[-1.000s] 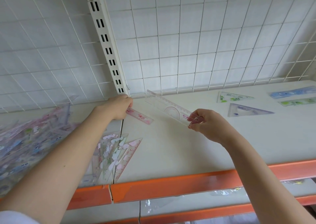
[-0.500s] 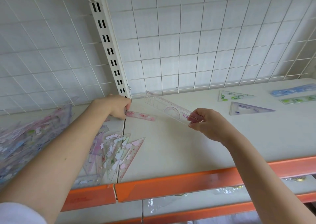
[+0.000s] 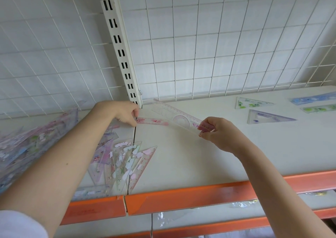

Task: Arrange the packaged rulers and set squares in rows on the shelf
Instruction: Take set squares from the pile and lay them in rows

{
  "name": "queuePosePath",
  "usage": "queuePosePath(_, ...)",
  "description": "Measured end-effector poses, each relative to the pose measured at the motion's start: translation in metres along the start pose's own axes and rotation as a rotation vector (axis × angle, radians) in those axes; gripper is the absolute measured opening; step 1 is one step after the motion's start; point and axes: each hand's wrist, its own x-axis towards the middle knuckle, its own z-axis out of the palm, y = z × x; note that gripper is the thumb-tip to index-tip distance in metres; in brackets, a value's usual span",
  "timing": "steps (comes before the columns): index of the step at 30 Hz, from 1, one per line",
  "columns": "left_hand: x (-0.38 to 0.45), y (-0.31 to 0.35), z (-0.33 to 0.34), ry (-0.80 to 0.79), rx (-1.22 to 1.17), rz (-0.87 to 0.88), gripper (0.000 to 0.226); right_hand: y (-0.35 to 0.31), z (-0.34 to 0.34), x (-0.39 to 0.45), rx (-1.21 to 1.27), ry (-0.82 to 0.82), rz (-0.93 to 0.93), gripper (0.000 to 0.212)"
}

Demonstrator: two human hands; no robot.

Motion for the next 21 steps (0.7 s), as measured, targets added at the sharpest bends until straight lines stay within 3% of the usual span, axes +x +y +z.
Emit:
queuePosePath(8,-0.005,0.003,0.000,0.004,0.030,0.038,0.023,-0.003,0.000,0.000,0.007,0.006,0.003,0.011)
queuePosePath(11,-0.011,0.003,0.005,0.103,0.081,0.049,0.017,-0.003,0.000,0.000,0.006,0.011,0.007,0.012)
queuePosePath(17,-0.023,0.005,0.017,0.308,-0.069,0.066,0.005,-0.002,-0.001,-0.001,0.067,0.007,0.018,0.017)
queuePosePath(21,-0.037,0.023,0.018,0.428,-0.081,0.044,0.011,0.000,-0.003,-0.003,0.180,0.044,0.016,0.023)
